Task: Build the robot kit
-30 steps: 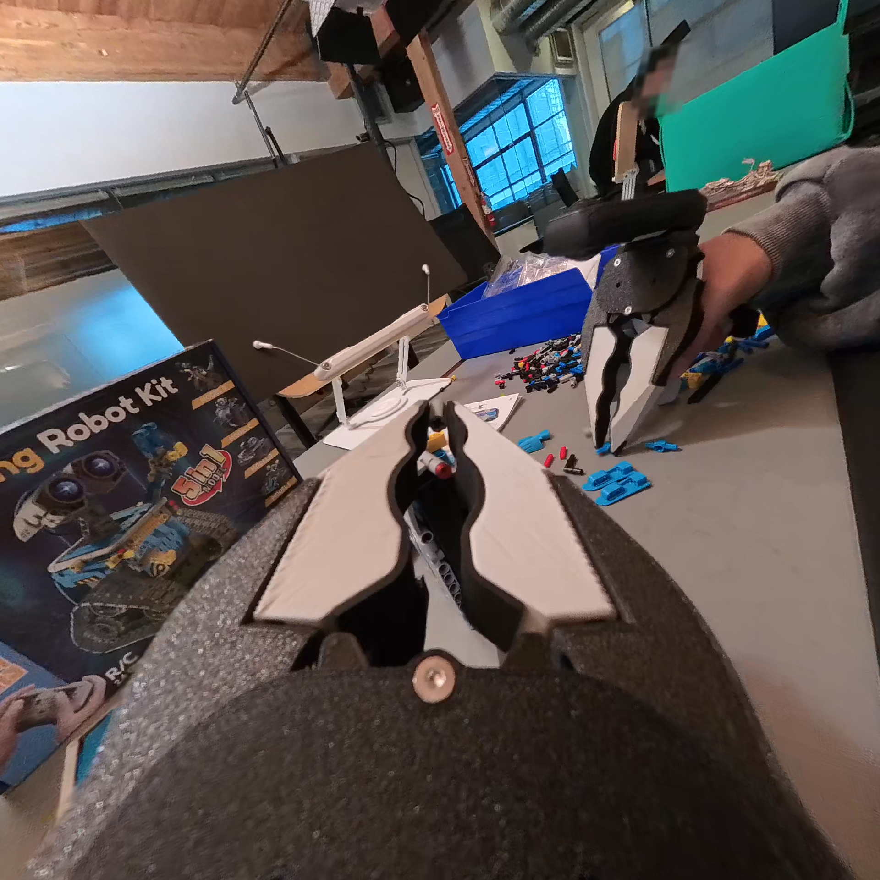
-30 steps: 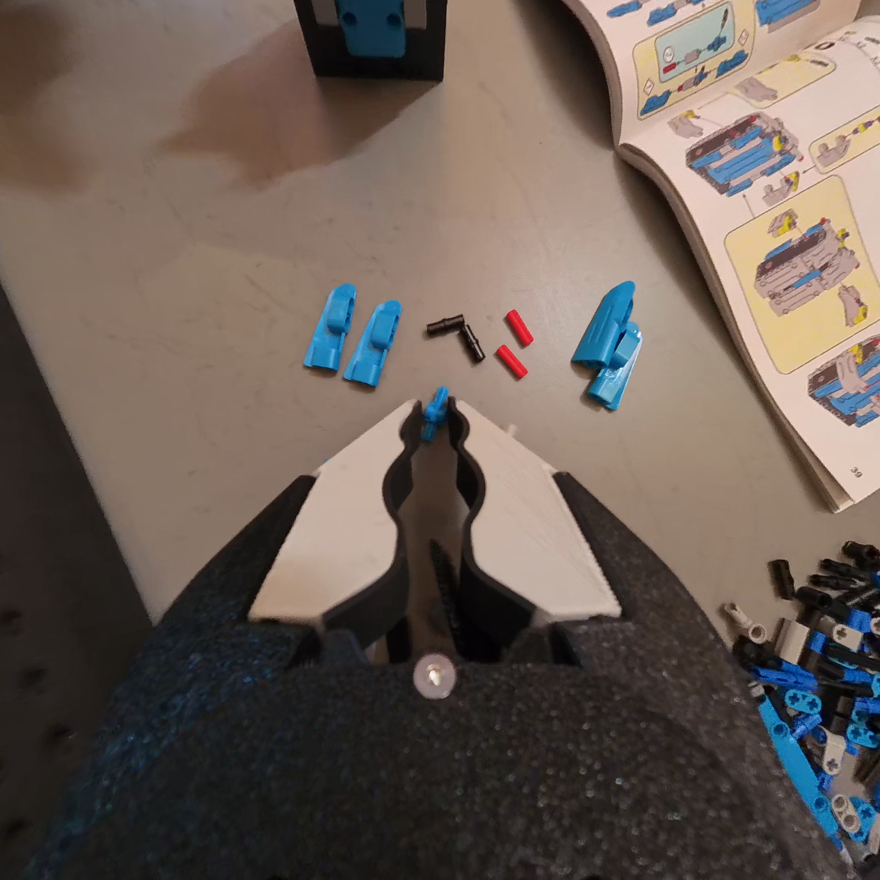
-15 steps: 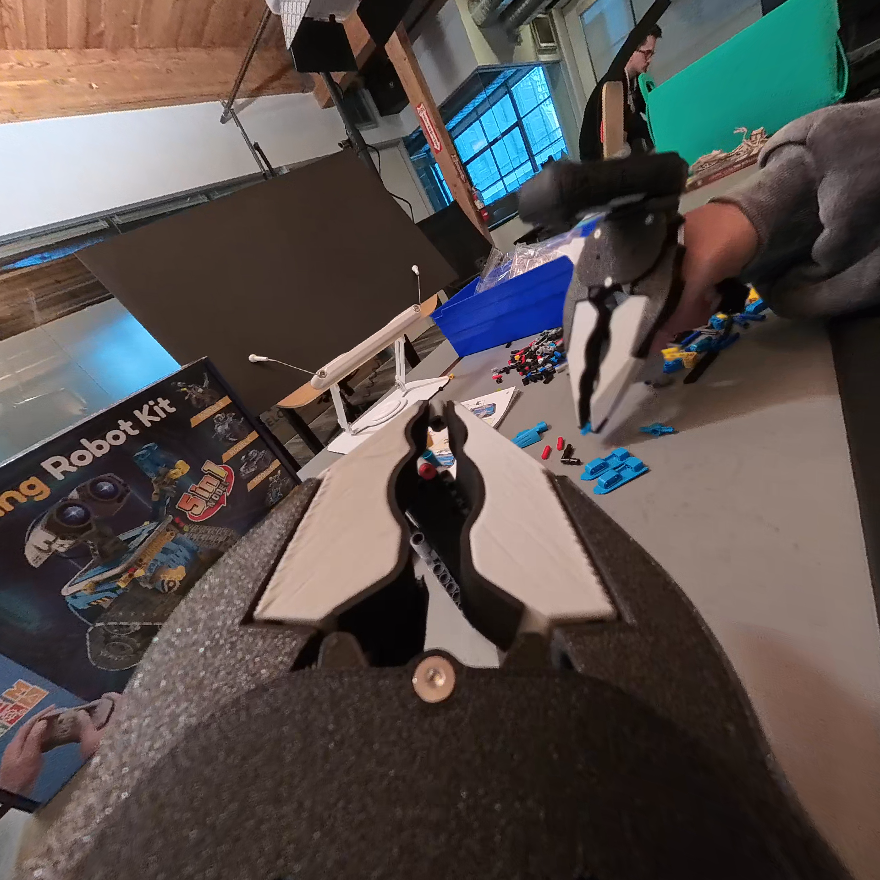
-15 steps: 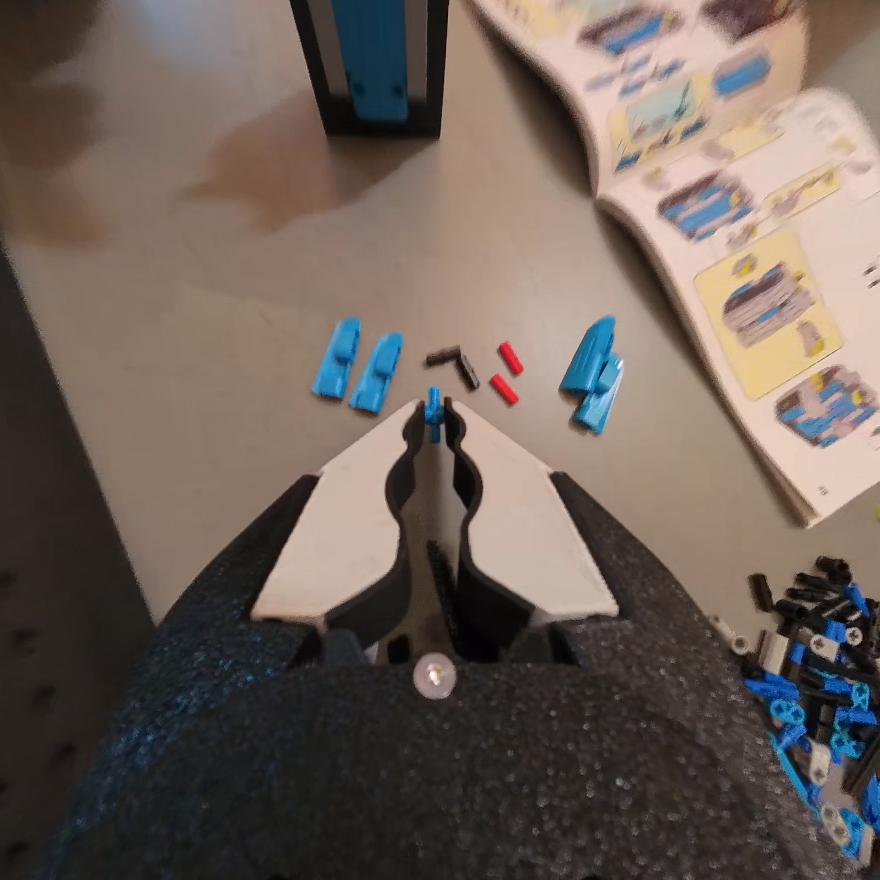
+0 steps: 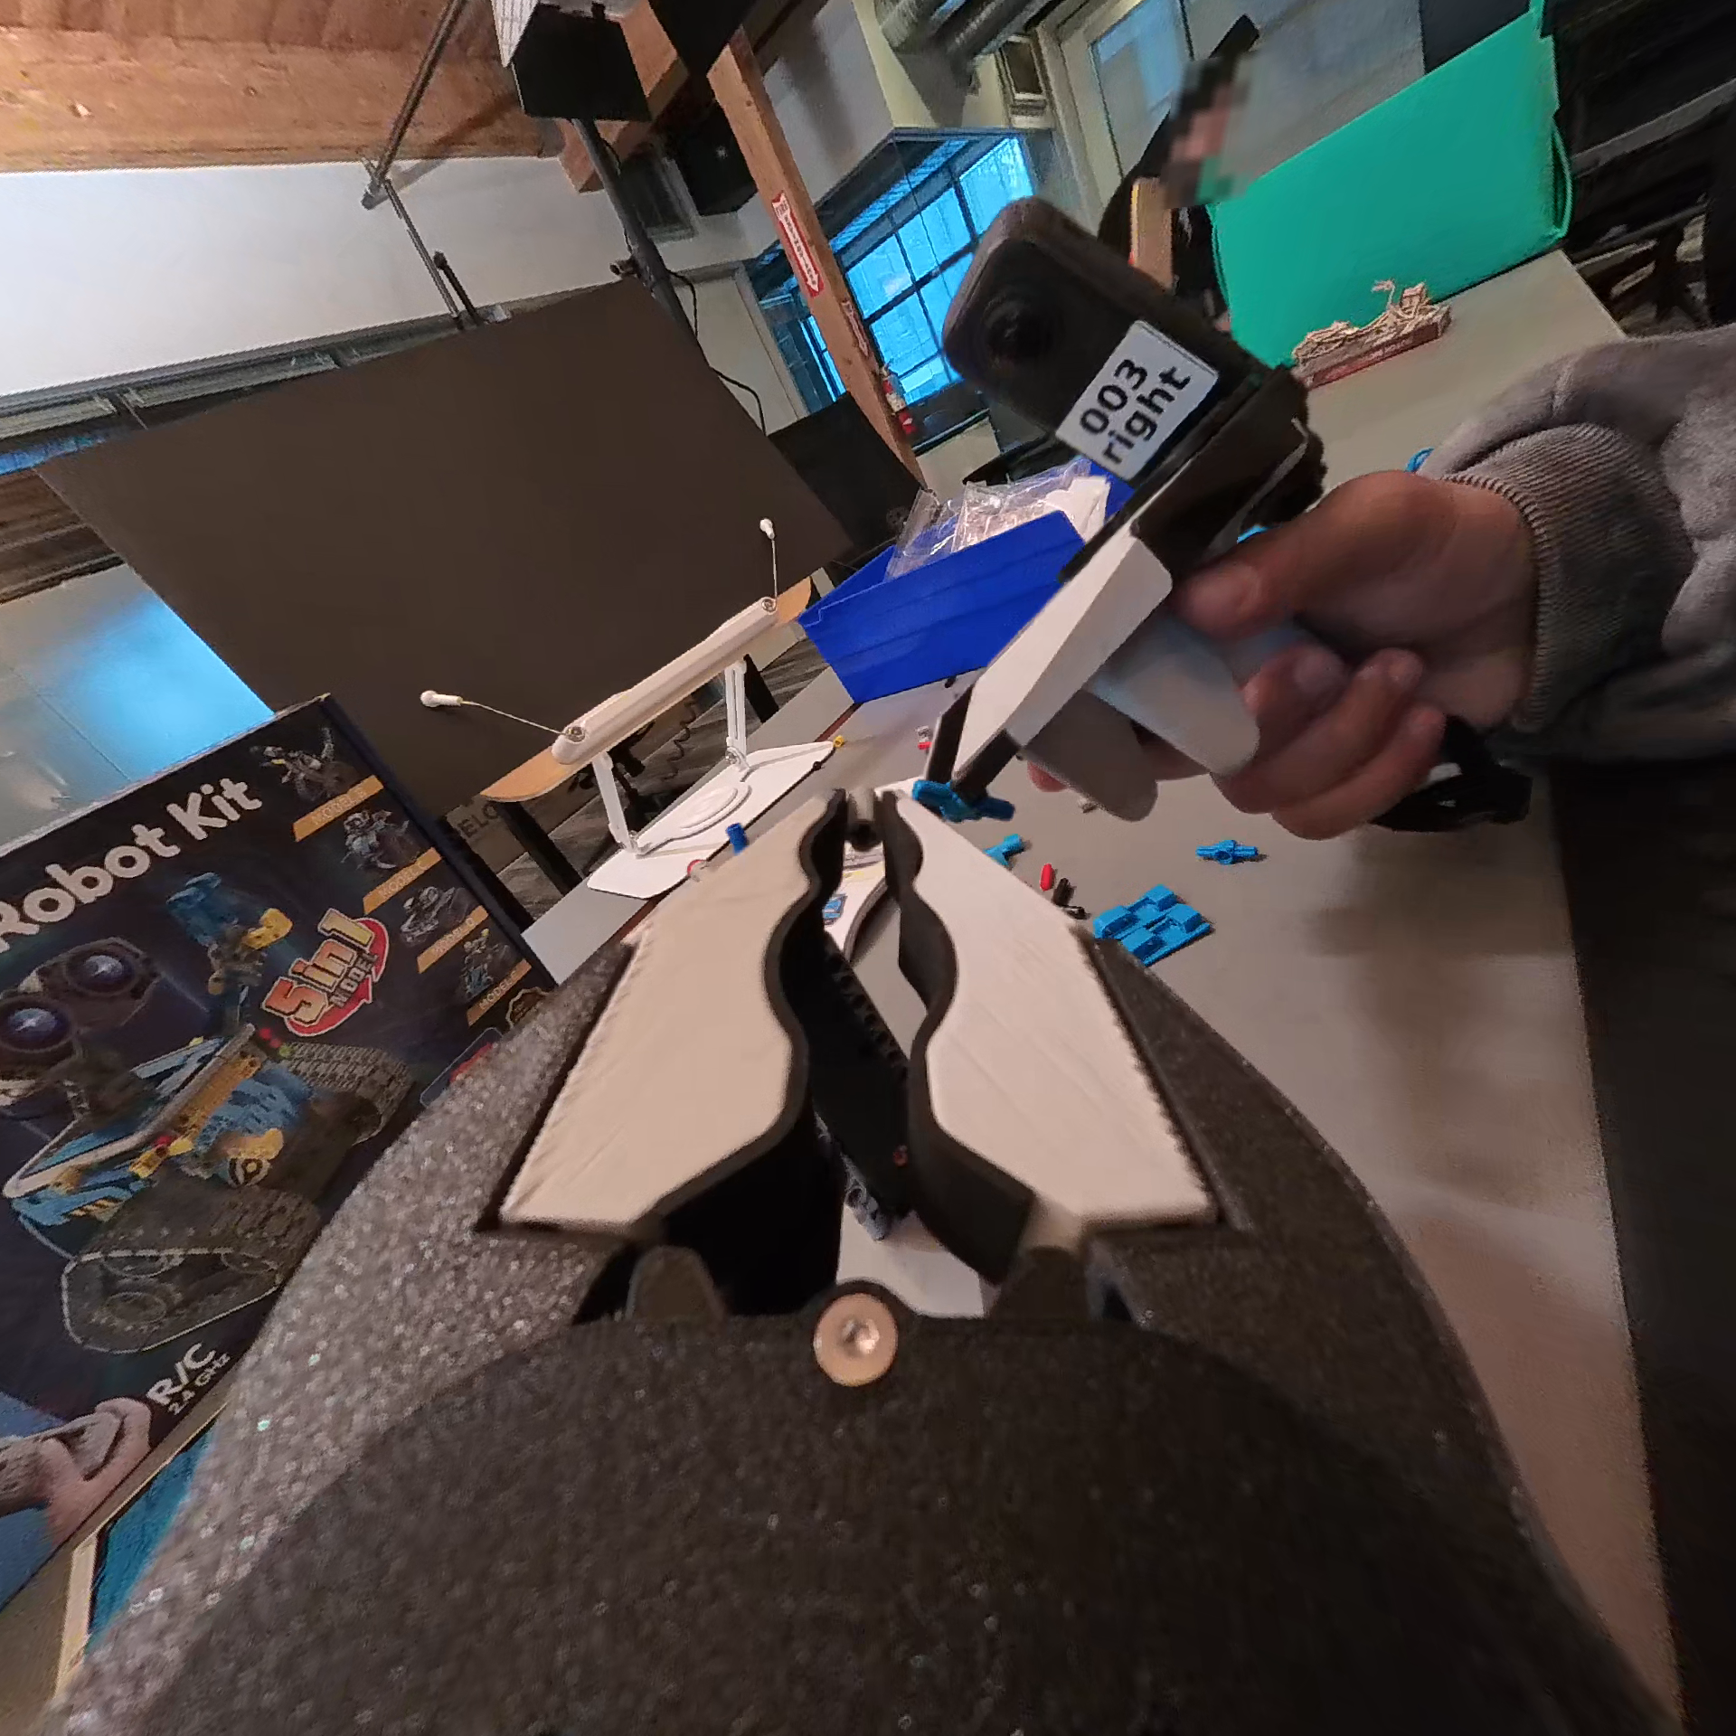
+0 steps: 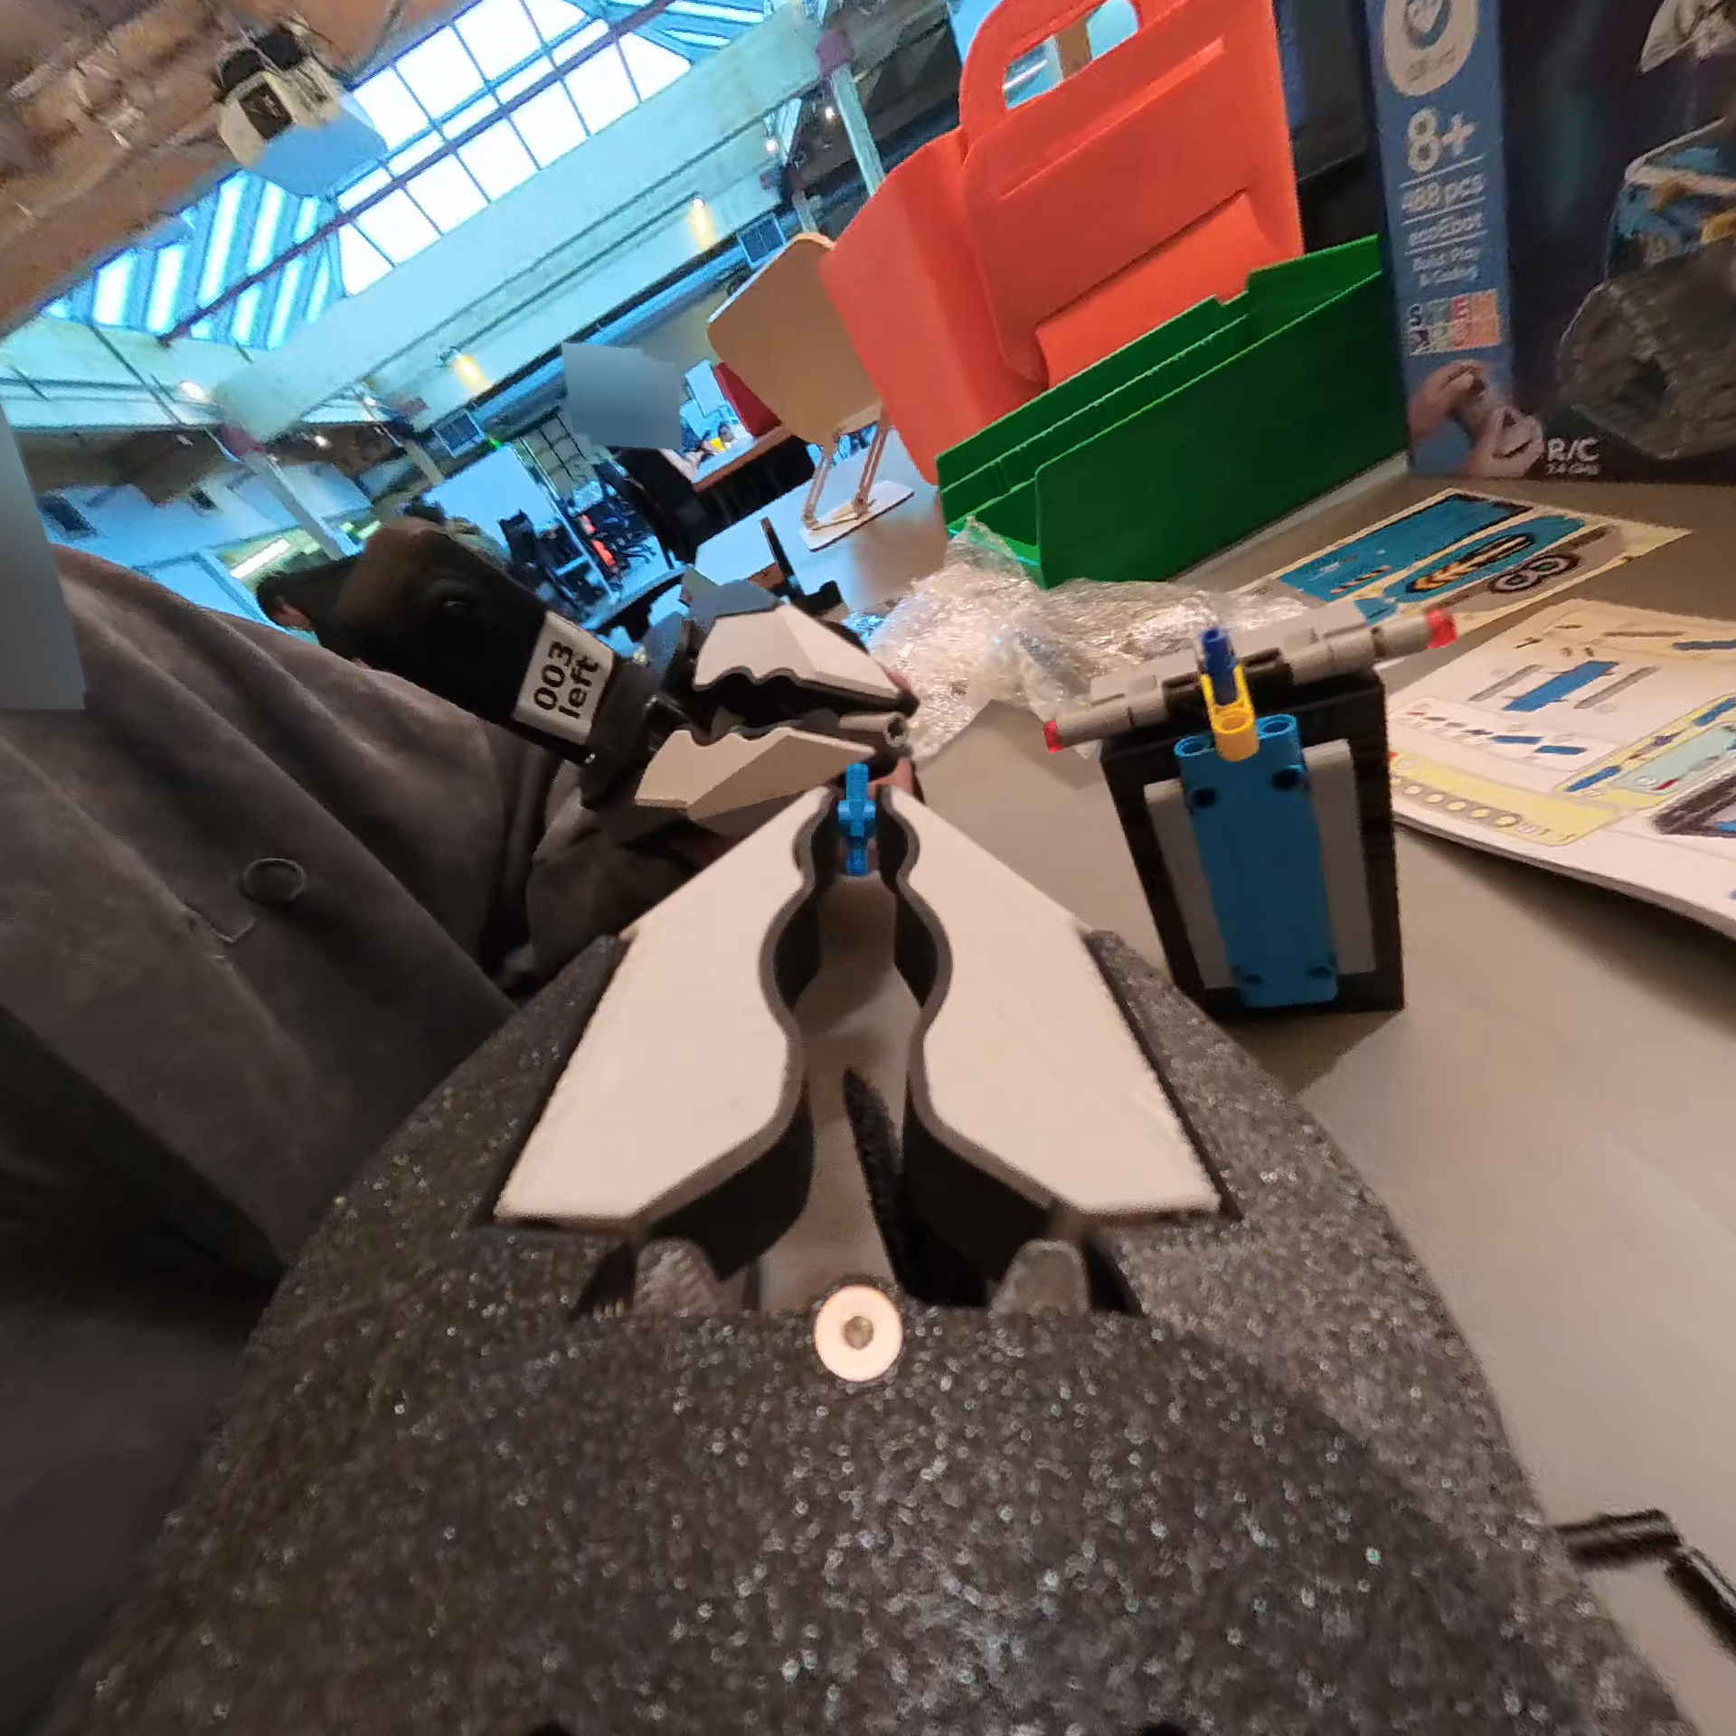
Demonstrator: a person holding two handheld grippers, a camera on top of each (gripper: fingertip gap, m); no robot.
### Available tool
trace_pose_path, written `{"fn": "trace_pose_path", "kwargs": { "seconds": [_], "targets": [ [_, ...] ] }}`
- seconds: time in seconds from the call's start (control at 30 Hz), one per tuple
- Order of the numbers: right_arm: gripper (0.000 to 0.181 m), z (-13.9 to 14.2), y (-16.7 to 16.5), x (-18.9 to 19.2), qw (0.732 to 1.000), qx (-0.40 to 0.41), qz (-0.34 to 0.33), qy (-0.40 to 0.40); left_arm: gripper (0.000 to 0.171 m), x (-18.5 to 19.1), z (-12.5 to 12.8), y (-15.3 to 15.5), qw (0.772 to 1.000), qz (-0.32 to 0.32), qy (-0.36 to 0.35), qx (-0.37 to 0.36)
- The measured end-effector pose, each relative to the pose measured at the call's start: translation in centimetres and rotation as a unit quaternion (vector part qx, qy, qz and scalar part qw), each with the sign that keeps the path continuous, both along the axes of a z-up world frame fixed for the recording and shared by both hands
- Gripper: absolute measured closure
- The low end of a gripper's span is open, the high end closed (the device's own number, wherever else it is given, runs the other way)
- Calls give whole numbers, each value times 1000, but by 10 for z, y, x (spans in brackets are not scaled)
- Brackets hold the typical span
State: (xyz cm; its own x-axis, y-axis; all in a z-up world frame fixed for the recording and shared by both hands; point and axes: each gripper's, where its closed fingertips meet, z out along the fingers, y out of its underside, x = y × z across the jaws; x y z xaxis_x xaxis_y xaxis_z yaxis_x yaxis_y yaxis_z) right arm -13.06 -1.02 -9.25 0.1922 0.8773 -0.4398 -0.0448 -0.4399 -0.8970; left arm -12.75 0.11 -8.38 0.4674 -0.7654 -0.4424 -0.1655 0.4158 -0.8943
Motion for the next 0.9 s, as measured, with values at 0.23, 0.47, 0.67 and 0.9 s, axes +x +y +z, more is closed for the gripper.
{"fn": "trace_pose_path", "kwargs": {
  "seconds": [0.23,0.47,0.67,0.9],
  "targets": [
    [174,-6,-4,-3,1000,-13,18,-5,165,2,-3,-1,1000,-4,3,-3],
    [174,-8,-6,-5,999,-19,28,-7,164,4,-5,-4,1000,-7,9,6],
    [174,-8,-8,-4,999,-16,37,-3,165,5,-5,-6,1000,-19,4,-8],
    [174,26,5,14,995,25,-7,95,165,-4,17,-4,983,-77,-97,-135]
  ]
}}
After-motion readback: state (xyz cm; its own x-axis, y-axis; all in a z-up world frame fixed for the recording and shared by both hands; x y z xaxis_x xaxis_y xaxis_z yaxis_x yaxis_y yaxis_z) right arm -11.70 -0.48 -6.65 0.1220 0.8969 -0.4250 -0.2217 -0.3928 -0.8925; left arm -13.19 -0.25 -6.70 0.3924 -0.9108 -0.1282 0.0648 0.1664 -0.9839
